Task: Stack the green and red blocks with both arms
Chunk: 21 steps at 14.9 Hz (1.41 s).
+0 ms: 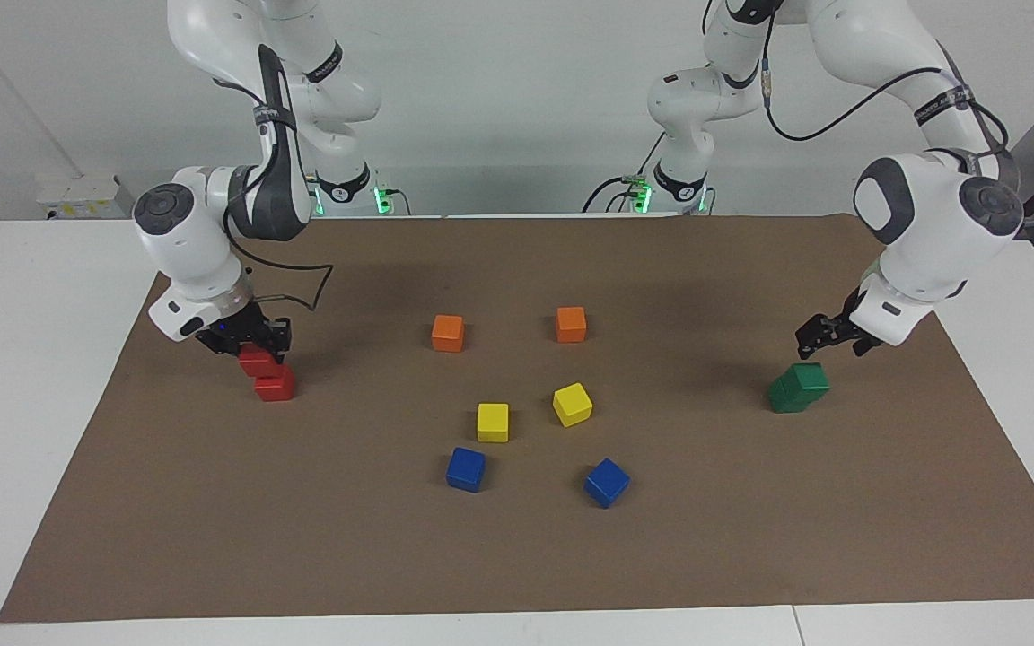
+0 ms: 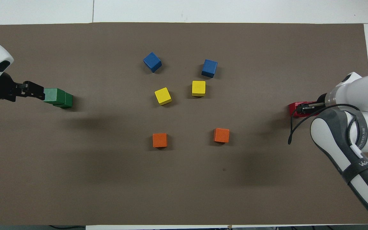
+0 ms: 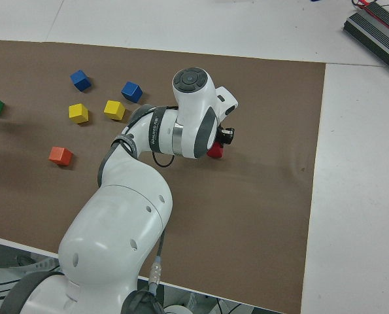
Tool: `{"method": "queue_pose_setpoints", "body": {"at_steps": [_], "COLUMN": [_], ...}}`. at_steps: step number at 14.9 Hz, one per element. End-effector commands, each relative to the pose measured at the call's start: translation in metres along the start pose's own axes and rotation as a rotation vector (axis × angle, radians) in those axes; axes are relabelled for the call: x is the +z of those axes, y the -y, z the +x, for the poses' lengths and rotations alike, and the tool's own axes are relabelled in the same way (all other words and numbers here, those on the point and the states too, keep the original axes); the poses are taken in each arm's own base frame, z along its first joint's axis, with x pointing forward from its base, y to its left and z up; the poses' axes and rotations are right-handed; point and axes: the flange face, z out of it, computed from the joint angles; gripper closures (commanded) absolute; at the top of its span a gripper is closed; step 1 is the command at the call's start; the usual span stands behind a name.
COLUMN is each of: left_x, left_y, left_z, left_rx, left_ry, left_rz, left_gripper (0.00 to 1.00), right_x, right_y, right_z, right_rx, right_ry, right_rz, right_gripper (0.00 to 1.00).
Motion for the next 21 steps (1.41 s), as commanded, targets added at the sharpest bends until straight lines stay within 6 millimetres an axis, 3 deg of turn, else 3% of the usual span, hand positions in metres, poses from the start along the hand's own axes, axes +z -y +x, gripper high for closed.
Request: {"method": "queue_pose_setpoints", "body": {"at_steps": [1, 4, 11, 21], "left_x": [-0.027, -0.042, -0.057, -0.062], "left_y": [-0.001, -0.007, -0.021, -0.043], "left_z": [-0.026, -0.04, -0.046, -0.056], "left_rx": [0.006, 0.011, 0.012, -0.008], "left_ry": [0.006, 0.014, 0.015, 0.024], "left_rz": [0.001, 0.005, -0.001, 0.005], "left_gripper": [0.0, 0.0, 0.0, 0.0], "right_x": [0.004, 0.004, 0.009, 0.009], "right_y": [-0.001, -0.001, 0.002, 0.003], "right_z": [0.002, 0.005, 0.006, 0.006], "right_rx": [-0.032, -0.033, -0.04, -0.043], "right_ry": [-0.014, -0.041, -0.035, -0.035], "right_rz": [-0.006, -0.008, -0.007, -0.007], "right_gripper": [1.0, 1.0, 1.0, 1.0]}}
